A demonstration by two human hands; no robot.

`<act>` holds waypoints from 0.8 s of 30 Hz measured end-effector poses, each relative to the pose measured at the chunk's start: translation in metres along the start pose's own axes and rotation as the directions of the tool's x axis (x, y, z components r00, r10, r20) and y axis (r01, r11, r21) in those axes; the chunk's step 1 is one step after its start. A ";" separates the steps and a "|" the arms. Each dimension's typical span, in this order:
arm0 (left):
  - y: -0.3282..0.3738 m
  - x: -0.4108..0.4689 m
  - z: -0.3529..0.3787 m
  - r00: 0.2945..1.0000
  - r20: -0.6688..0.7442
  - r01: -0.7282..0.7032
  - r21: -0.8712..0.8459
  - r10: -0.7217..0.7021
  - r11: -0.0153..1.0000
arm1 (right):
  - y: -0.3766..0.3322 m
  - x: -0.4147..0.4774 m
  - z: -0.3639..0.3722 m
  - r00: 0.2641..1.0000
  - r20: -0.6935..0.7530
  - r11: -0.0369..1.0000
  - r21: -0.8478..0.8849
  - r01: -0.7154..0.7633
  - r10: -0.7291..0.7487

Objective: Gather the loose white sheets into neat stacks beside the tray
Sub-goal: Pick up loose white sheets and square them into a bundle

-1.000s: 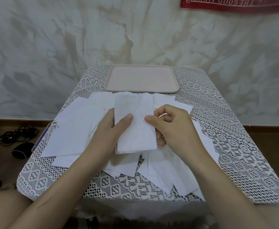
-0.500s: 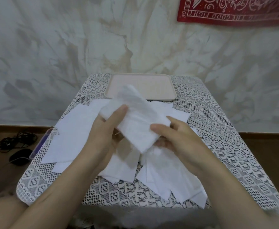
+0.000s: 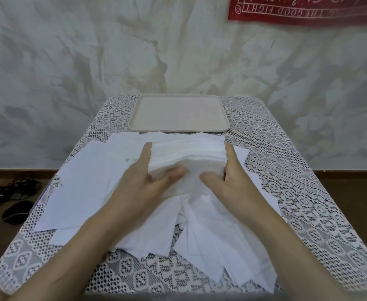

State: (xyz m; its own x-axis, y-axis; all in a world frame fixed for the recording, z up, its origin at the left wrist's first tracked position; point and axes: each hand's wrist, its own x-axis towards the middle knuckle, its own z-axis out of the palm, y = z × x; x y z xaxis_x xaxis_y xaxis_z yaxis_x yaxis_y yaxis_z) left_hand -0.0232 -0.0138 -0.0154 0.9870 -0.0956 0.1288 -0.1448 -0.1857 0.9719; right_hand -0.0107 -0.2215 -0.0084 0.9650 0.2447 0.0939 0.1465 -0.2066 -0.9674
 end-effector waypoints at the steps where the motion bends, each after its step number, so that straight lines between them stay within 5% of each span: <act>1: 0.000 0.001 0.002 0.999 -0.025 -0.023 -0.001 0.023 1.000 | 0.000 0.000 0.000 1.000 -0.002 1.000 0.012 0.015 -0.015; 13: 0.008 -0.003 0.005 0.982 -0.118 -0.161 -0.083 0.150 0.984 | -0.005 -0.006 0.000 0.993 0.013 0.964 0.240 0.115 -0.121; 17: 0.011 -0.004 0.005 0.987 -0.116 -0.133 -0.159 0.115 0.978 | -0.007 -0.007 -0.001 0.996 0.052 0.925 0.377 0.045 -0.070; 24: 0.012 -0.010 0.004 0.990 -0.131 -0.082 -0.235 0.052 0.969 | -0.010 -0.008 -0.001 0.990 0.143 0.949 0.314 -0.040 -0.006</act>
State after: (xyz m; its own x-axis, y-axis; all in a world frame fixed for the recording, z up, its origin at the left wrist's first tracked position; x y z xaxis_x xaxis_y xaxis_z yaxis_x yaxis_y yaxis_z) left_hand -0.0351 -0.0192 -0.0057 0.9788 0.0234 0.2036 -0.2046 0.0574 0.9772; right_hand -0.0192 -0.2225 0.0007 0.9230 0.3792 0.0652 0.0327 0.0915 -0.9953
